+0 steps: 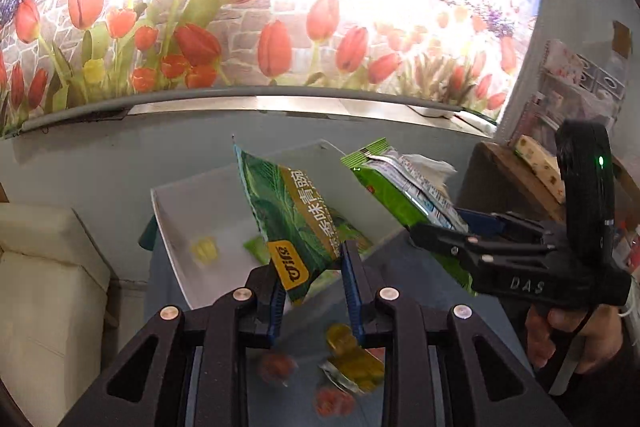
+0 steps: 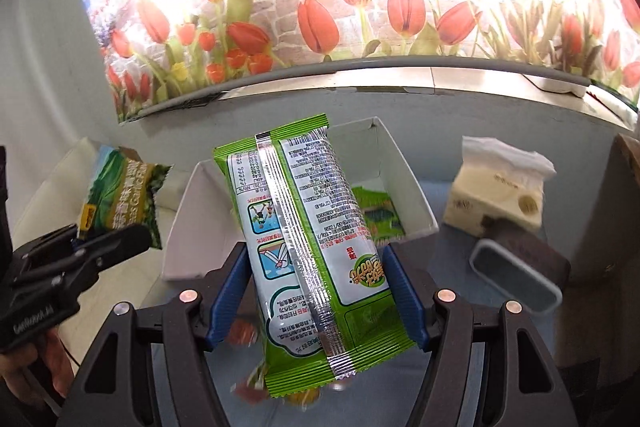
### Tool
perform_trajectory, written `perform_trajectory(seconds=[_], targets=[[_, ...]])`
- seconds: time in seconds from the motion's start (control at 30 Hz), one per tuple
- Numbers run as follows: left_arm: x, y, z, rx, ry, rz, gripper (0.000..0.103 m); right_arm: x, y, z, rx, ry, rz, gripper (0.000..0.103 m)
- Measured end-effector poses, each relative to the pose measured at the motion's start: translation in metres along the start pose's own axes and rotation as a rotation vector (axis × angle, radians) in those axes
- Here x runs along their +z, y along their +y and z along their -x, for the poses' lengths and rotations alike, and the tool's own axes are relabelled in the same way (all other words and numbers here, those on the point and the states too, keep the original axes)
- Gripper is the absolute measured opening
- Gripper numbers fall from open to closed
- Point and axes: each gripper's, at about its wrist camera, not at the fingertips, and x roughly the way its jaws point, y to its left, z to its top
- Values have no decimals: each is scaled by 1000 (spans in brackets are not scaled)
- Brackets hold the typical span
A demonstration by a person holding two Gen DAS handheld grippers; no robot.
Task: Organize snacks
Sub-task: 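Carry both bags over the white box and open both tools to drop them, then move the right tool to the pink jelly cup and grasp it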
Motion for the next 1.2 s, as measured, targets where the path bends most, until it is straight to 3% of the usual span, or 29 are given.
perform_trajectory(seconds=[0.13, 0.37, 0.43, 0.5, 0.53, 0.7, 0.93, 1.2], targets=[[16, 24, -29, 4, 28, 15, 29, 36, -3, -40, -5, 33, -27, 72], [15, 41, -59, 23, 62, 15, 30, 59, -10, -89, 13, 75, -78, 73], [13, 46, -65, 47, 72, 31, 51, 60, -14, -99, 10, 86, -102, 84], [9, 50, -68, 42, 73, 34, 96, 60, -20, -109, 17, 114, -143, 96], [8, 51, -68, 48, 71, 32, 103, 59, -22, -110, 11, 113, -149, 101], [-2, 55, -70, 77, 87, 22, 103, 51, -27, -108, -17, 92, -117, 103], [-6, 55, -54, 85, 69, 57, 103, 35, -35, -69, -18, 11, -100, 103], [-32, 25, -14, 89, 7, 3, 103, -25, -38, -25, -26, -25, -47, 103]])
